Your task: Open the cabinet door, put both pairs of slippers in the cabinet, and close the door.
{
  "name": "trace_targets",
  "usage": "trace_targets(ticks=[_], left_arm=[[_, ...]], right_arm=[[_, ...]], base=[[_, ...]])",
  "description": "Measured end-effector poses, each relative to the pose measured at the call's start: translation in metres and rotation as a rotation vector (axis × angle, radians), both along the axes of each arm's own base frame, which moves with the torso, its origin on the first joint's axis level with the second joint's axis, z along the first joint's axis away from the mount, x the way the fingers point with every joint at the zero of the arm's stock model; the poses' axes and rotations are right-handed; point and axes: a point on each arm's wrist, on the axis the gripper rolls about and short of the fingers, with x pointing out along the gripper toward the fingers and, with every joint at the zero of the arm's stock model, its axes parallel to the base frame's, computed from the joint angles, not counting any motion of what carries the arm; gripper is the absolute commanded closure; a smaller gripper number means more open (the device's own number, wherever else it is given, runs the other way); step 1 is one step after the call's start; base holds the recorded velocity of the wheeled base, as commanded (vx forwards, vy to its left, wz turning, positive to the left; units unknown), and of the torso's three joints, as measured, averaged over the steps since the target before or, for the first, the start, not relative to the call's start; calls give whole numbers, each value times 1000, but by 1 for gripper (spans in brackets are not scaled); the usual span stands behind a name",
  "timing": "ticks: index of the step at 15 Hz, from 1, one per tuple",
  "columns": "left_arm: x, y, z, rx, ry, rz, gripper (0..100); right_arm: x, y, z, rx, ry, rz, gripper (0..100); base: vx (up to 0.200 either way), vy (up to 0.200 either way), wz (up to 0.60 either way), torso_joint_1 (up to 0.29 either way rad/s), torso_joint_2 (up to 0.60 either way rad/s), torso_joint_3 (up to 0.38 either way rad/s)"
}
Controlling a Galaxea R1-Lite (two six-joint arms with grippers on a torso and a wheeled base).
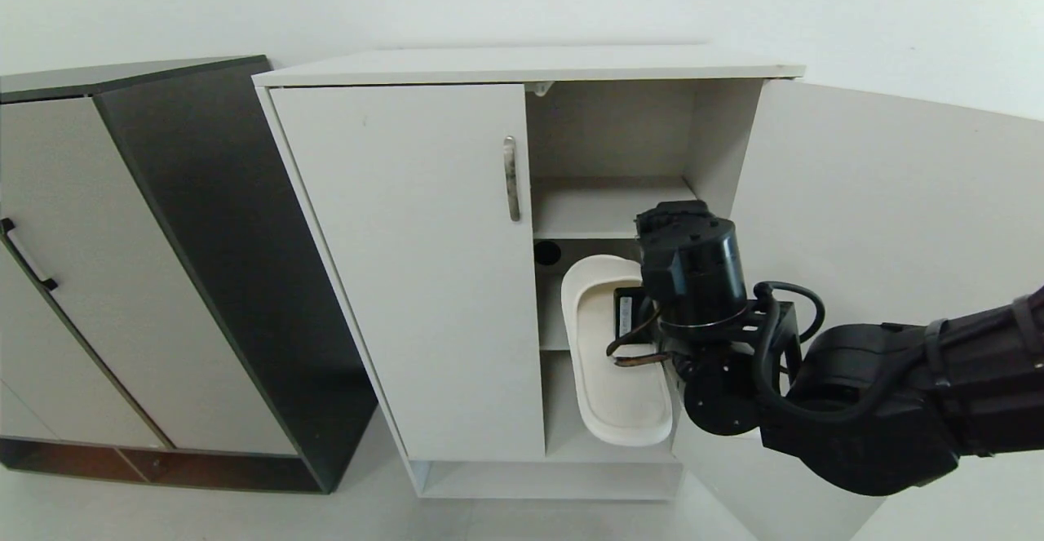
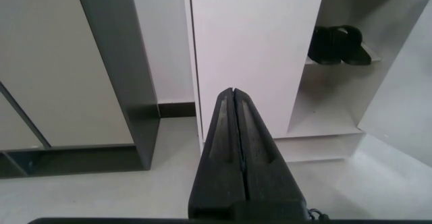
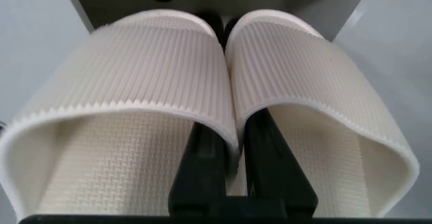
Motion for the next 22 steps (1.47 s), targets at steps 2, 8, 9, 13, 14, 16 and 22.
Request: trace_targets(ticks=[2,8,9,13,14,16,22], left_arm=[[0,0,0,0,0,0,100],[0,0,0,-4,1,0,100],[0,0,0,-3,1,0,100],[0,0,0,-3,1,0,100],[0,0,0,-3,1,0,100],[0,0,0,-2,1,0,100],[0,0,0,-1,0,0,100]], right_arm=[[-1,-1,6,10,-12,2,100],[-1,1,13,-1,-28,10,100],[-1,2,13,-1,-29,12,100],[-1,2,15,6,-35,12,100],[-2,1,16,9,-37,12,100],[-3,-1,20,18,-44,11,100],[-4,-2,21,11,-47,12,100]], base=[[0,0,0,0,0,0],[0,0,0,0,0,0],[200,0,0,-2,2,-2],[200,0,0,1,1,4],[200,0,0,-12,-2,12],[200,0,0,7,10,5],[200,0,0,2,3,1]])
